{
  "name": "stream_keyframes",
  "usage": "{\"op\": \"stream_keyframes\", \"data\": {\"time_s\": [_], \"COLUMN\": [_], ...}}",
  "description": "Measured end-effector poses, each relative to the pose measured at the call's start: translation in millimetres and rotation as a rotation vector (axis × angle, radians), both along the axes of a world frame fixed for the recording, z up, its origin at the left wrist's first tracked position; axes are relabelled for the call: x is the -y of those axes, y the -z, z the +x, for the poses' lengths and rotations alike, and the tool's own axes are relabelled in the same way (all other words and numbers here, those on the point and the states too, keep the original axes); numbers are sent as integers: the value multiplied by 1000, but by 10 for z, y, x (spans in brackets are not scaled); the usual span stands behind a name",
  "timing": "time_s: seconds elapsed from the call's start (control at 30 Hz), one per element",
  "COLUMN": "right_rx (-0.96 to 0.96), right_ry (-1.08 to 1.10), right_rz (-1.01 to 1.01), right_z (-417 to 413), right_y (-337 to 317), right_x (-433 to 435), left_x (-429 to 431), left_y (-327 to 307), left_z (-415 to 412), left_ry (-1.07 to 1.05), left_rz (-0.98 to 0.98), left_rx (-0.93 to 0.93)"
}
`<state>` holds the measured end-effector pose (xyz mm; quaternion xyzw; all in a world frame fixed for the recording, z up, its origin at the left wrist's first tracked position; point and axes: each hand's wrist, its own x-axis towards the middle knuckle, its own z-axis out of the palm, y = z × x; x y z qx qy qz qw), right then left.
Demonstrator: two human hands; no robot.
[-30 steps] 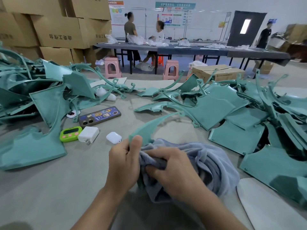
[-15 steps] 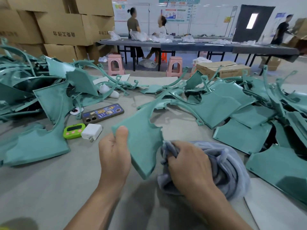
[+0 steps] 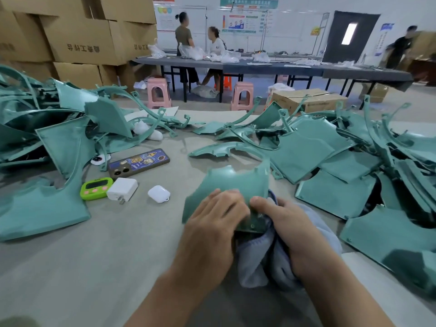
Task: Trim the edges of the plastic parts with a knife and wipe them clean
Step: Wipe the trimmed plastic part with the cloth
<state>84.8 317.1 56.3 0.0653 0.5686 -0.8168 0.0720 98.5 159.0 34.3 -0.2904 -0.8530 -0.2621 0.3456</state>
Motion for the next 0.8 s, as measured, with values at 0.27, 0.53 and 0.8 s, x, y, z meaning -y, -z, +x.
{"op": "stream_keyframes", "data": {"time_s": [0.27, 0.53, 0.8], "right_rx": [-72, -78, -579], "right_ry": [32, 120, 352], "right_rz": [48, 401, 570], "right_z": [-18, -43, 24], "right_y": [60, 51, 70], "right_x": [67, -25, 275], "left_x": [-5, 173, -80], "left_y": [-70, -145, 61], "left_z": [-61, -281, -132], "left_ry": [387, 129, 248], "left_rz": [1409, 1839, 988], "left_rx": [954, 688, 659]}}
